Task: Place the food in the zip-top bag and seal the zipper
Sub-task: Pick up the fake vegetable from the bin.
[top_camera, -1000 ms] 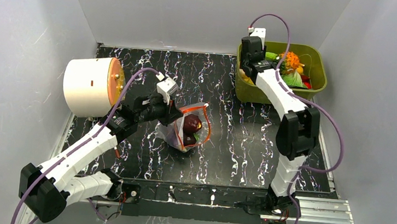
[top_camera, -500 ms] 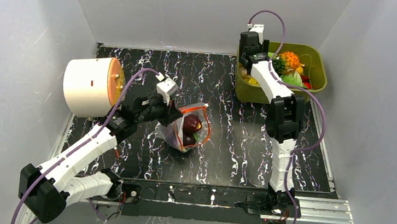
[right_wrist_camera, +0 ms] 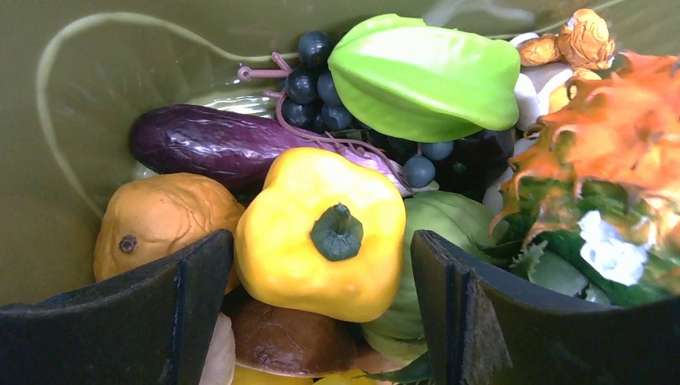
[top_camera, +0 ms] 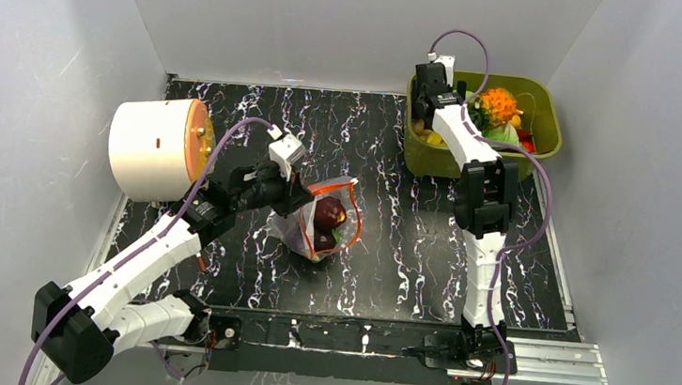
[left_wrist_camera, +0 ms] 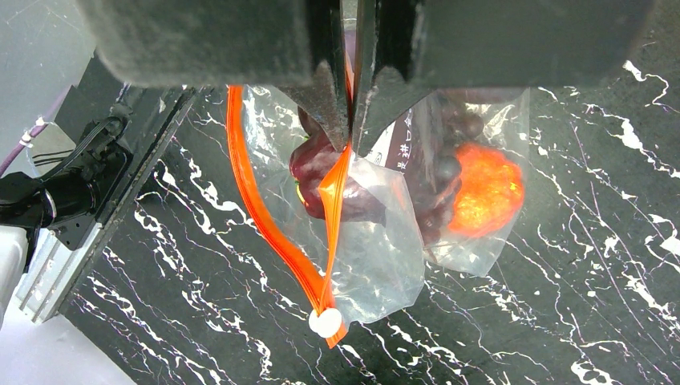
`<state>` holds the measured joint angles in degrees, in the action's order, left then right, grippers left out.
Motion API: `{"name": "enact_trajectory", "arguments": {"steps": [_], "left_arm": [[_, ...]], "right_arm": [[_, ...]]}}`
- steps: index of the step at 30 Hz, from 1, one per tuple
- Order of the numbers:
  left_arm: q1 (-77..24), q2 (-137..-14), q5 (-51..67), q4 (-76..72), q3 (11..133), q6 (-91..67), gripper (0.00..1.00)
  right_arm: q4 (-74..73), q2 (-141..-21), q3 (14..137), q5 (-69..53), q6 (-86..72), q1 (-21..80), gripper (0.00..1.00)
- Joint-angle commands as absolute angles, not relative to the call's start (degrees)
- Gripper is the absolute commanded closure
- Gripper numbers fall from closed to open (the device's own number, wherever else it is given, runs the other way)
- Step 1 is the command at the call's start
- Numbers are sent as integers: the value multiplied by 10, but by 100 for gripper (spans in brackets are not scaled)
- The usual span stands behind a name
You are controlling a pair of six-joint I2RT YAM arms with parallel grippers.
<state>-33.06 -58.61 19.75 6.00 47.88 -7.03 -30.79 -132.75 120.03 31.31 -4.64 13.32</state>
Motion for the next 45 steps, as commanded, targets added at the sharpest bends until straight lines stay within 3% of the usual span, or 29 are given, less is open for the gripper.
{"name": "enact_trajectory", "arguments": {"steps": [1,5,11,16,45], "left_arm": [[-327,-568,199,45,476,-63,100],[-327,-570,199,44,476,-62,100],[-327,-571,197,44,476,-62,100],[-327,-571,196,45,476,-62,100],[-328,-567,185,25,473,-96,100]], "right_arm": [[-328,-1344,1239,300,-69,125,16],[-321,-1348,1241,289,-66,121,19],[-292,-1328,1233,276,-54,120,39],[-281,-1309,1229,273,-48,120,49],[-302,-1137,1146,219,-81,121,59]]}}
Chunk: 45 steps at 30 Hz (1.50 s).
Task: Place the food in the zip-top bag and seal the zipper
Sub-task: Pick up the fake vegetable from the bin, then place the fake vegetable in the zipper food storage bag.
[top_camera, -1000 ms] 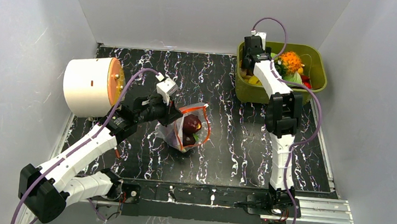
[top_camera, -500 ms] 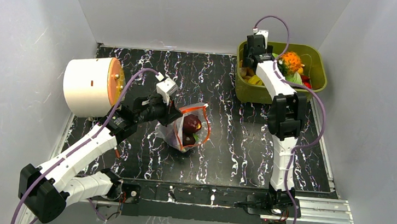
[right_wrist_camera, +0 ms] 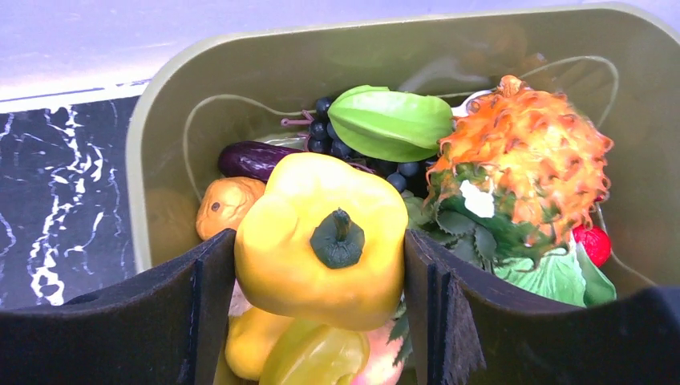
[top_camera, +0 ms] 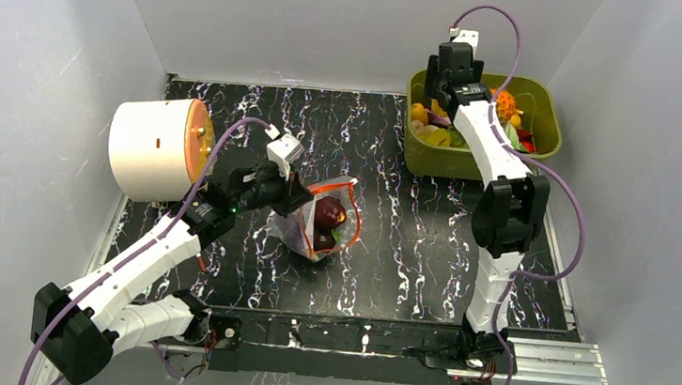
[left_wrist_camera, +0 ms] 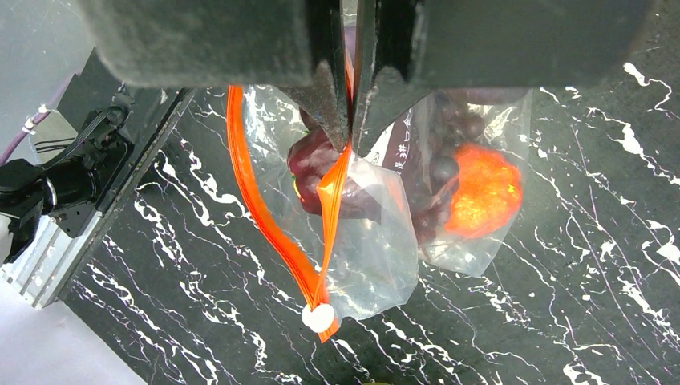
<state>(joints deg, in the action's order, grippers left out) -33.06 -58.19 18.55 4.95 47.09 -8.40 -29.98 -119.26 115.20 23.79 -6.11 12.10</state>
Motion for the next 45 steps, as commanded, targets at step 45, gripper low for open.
{"name": "enact_trajectory", "arguments": {"steps": [45], "left_arm": [[-328,-629,135,70,595,-204,100]], "right_arm": [[-86,-602,587,-54,-283,359,62]]}}
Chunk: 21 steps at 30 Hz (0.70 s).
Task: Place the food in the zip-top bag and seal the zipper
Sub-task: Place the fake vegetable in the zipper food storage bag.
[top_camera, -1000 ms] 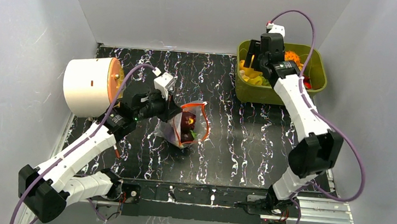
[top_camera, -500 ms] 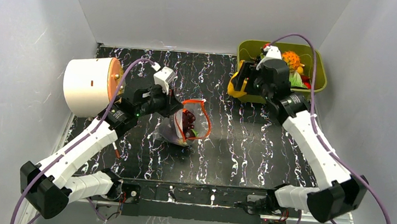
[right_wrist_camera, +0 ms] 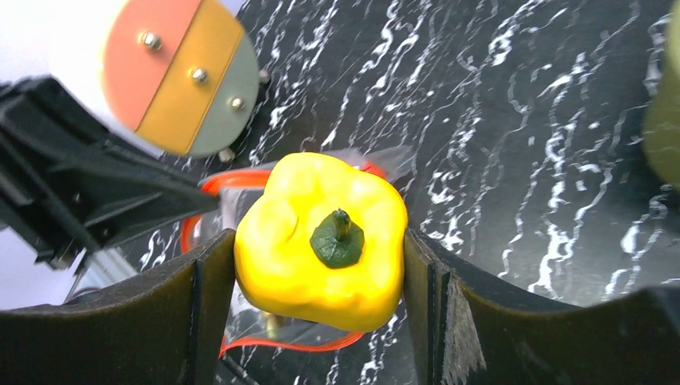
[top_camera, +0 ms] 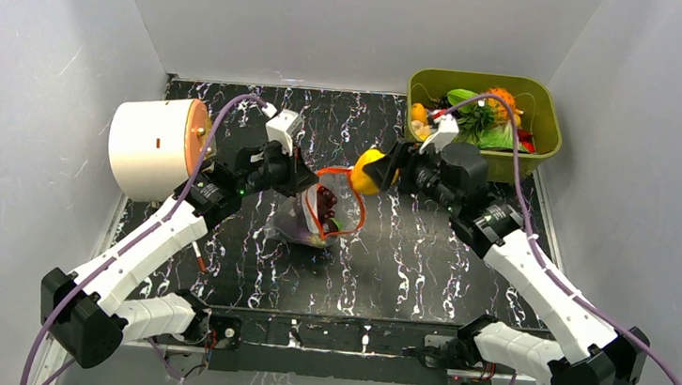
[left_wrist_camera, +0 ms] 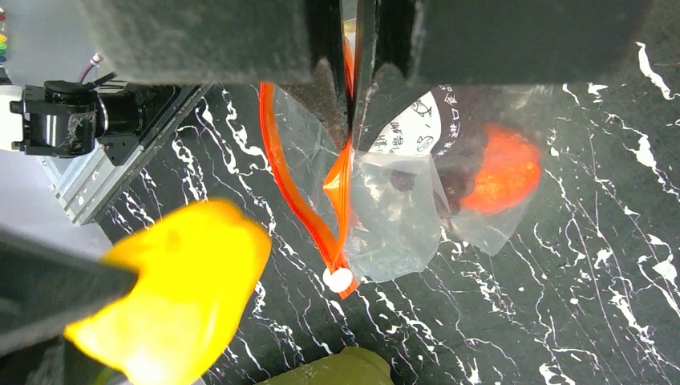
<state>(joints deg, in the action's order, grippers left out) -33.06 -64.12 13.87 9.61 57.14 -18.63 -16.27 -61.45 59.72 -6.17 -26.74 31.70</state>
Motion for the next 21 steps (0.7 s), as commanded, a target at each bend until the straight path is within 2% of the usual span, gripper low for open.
{"name": "enact_trajectory", "arguments": {"steps": [1,14,21], "left_arm": [[-327,-627,135,68,593,-206,100],[-328,-618,156,65,591,-219,100],[-328,-612,164,65,590,-224,100]], "right_arm": [[-82,-603,584,-46,-282,369,62],[-1,-640,529,3,-235,444,62],[11,-678,523,21,-214,472,59]]}}
